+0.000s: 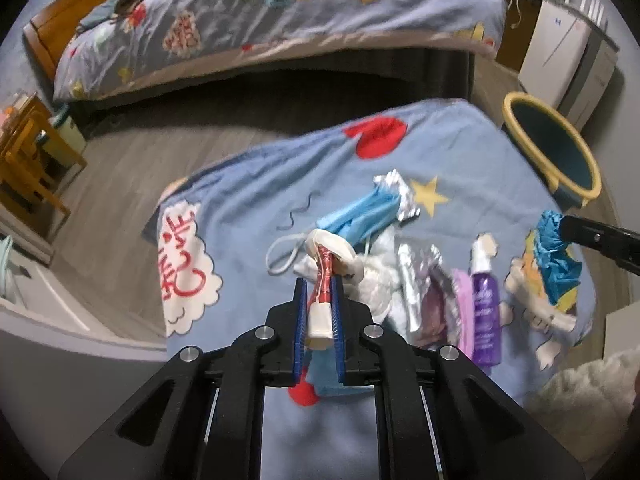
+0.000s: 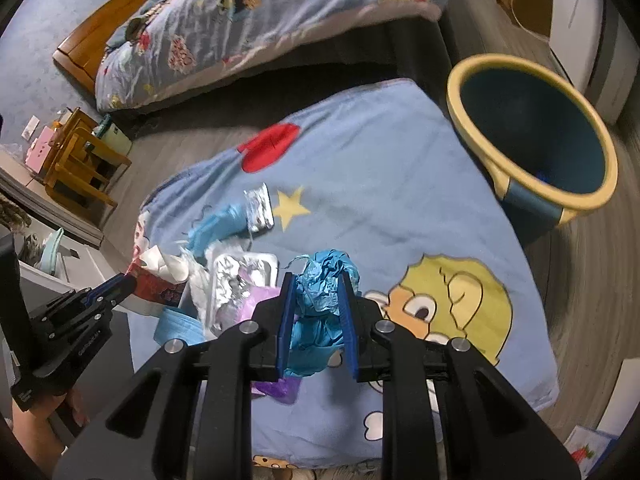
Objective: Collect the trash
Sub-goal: 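Grasp the blue glove with the right tool while the left tool grasps the toothpaste tube, then carry the glove and toothpaste tube over the bin and lower them in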
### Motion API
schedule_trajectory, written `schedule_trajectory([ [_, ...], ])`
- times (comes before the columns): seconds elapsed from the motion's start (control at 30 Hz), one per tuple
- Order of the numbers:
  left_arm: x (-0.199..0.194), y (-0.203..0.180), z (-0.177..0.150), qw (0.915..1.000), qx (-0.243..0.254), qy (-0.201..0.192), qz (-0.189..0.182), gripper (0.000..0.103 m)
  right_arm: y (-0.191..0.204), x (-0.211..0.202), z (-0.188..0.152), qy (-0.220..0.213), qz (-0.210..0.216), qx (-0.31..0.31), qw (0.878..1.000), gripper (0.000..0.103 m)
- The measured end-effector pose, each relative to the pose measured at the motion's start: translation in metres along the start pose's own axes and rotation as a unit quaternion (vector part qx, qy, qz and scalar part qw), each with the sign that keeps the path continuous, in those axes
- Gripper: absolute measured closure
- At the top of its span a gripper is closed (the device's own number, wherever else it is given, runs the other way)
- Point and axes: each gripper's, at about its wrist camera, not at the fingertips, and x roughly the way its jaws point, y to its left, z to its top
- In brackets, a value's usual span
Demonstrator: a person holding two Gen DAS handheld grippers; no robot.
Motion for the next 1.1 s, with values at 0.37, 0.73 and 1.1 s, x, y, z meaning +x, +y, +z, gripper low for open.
schedule_trajectory([
  [0.37, -0.044, 0.001, 0.023, 0.9964, -0.013, -0.083, -0.012, 0.091, 0.011, -0.042, 0.058, -0.042, -0.004, -0.082, 0.996, 0.082],
  [0.73, -0.049, -0.005, 0.04, 0.9939, -0.028, -0.101, -0.035, 0.091, -0.004, -0.022, 0.077, -0.027, 0.014, -0.101, 0.994, 0.082],
  [1.1, -0.047, -0.065, 0.079, 0.9922, 0.025, -0.107, -0.057, 0.091, -0.04, -0.043, 0.102, -0.059, 0.025, -0.077, 0.995, 0.082],
])
